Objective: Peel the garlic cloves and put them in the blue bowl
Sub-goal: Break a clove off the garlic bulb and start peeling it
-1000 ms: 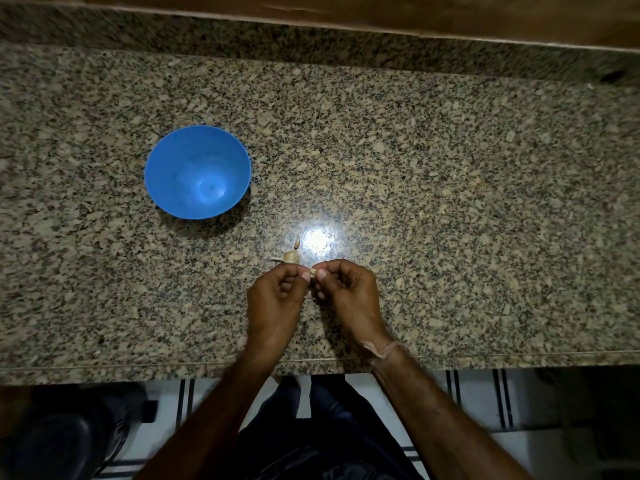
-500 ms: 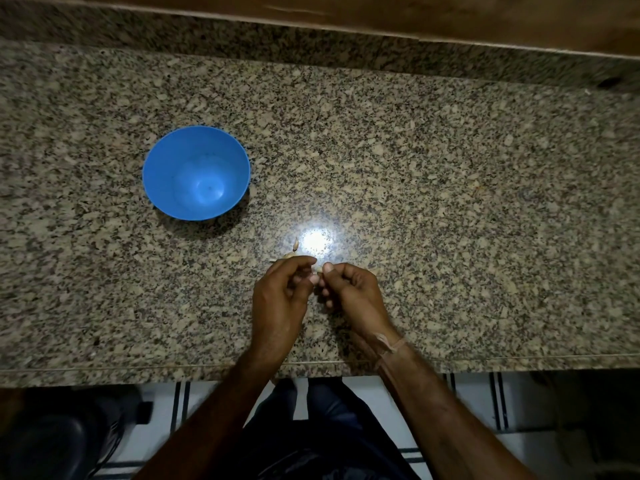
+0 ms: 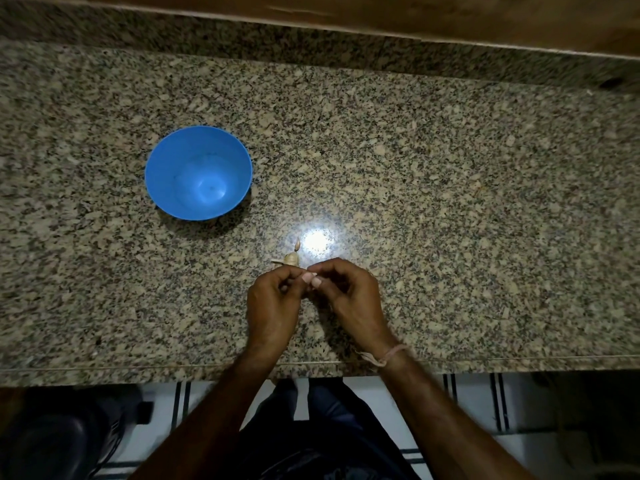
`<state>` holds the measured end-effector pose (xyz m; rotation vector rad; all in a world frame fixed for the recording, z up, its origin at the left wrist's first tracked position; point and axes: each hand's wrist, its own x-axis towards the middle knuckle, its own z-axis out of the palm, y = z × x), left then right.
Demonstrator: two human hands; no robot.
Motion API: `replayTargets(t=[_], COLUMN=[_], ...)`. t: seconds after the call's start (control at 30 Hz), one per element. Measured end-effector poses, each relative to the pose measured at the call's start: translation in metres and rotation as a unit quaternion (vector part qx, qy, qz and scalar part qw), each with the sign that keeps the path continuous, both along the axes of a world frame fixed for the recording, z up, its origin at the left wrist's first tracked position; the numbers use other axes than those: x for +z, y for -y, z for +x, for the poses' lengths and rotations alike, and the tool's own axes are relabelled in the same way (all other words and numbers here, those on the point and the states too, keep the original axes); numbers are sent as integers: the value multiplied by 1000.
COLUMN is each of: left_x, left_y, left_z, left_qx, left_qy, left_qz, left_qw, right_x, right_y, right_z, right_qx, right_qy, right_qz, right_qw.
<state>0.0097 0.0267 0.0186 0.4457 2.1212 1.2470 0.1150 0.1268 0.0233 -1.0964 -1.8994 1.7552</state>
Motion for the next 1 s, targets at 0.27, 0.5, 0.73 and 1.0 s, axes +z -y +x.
replayTargets(t=[0.27, 0.5, 0.73, 1.0], left_x=[8, 6, -13, -11], left_y=[6, 19, 47, 36], left_z=[3, -5, -43, 3], left_qx=[-13, -22, 33, -89], left_qy=[-34, -104, -157, -186], left_qz=[39, 41, -21, -18], left_qw=[999, 993, 987, 978], right_x=[-5, -10, -23, -22], right_y=[0, 9, -13, 0], right_z=[-1, -9, 13, 34], right_qx=[-57, -39, -35, -24], right_qy=[-20, -8, 81, 111], right_qz=[-104, -123, 31, 115], right_qw=[993, 992, 996, 987])
